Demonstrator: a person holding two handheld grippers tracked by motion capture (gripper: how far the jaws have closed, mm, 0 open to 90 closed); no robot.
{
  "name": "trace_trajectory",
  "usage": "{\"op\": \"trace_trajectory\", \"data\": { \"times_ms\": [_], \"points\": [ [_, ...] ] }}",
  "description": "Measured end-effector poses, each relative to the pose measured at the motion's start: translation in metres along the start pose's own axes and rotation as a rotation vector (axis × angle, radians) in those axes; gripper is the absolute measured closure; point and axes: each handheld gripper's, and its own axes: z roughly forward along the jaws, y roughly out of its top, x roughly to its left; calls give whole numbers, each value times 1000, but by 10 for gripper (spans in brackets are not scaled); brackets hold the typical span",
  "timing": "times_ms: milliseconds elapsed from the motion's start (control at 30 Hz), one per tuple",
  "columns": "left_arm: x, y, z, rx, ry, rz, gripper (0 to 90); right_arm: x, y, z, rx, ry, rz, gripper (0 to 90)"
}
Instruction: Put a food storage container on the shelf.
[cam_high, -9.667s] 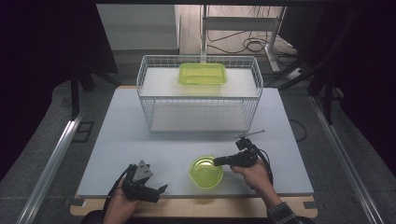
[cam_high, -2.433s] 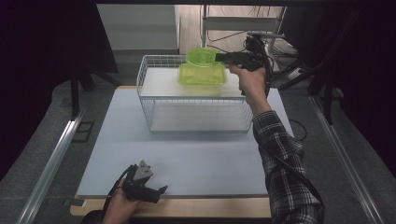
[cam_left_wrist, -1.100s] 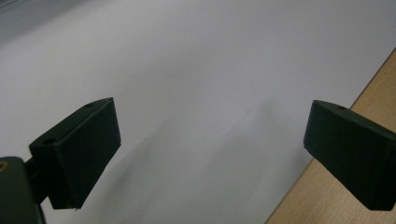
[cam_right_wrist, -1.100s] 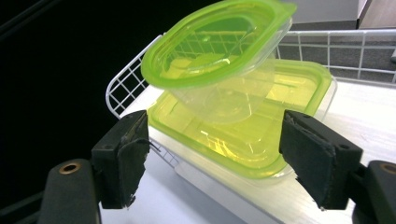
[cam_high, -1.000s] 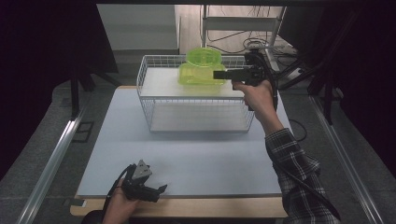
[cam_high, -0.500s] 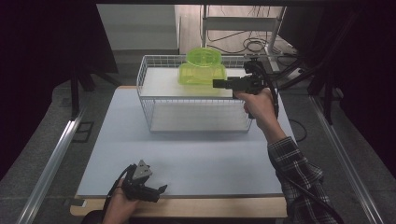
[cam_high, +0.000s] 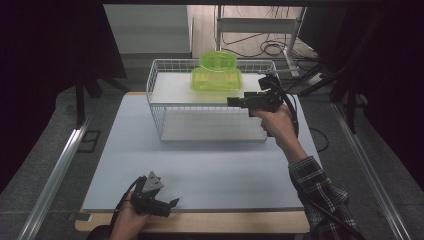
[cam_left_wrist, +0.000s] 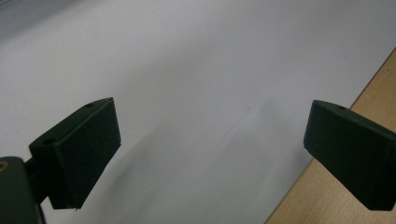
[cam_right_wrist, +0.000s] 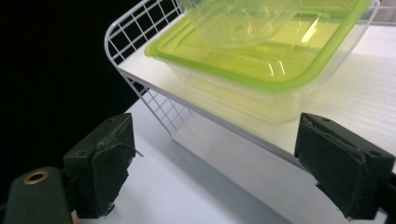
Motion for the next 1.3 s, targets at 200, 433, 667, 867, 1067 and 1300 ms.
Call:
{"op": "trace_trajectory", "data": {
  "times_ms": [200, 433, 667, 867, 1067, 1300],
  "points": [
    [-1, 0, 1, 3, 0, 1, 36, 1, -9, 1, 14, -23, -22, 87],
    [-1, 0, 1, 6, 1, 5, 36, 6, -21, 3, 39, -45, -63, 75],
    [-1, 0, 1, 5, 1, 5, 36, 11, -32, 6, 58, -63, -91, 47],
    [-1, 0, 1, 6, 2, 6, 36, 12, -42, 11, 79, -90, -125, 39],
    [-1, 0, 1, 7, 2, 7, 36, 12, -52, 15, 96, -119, -163, 36],
    [-1, 0, 0, 2, 4, 3, 36, 10, -62, 17, 106, -142, -178, 34]
  ]
}}
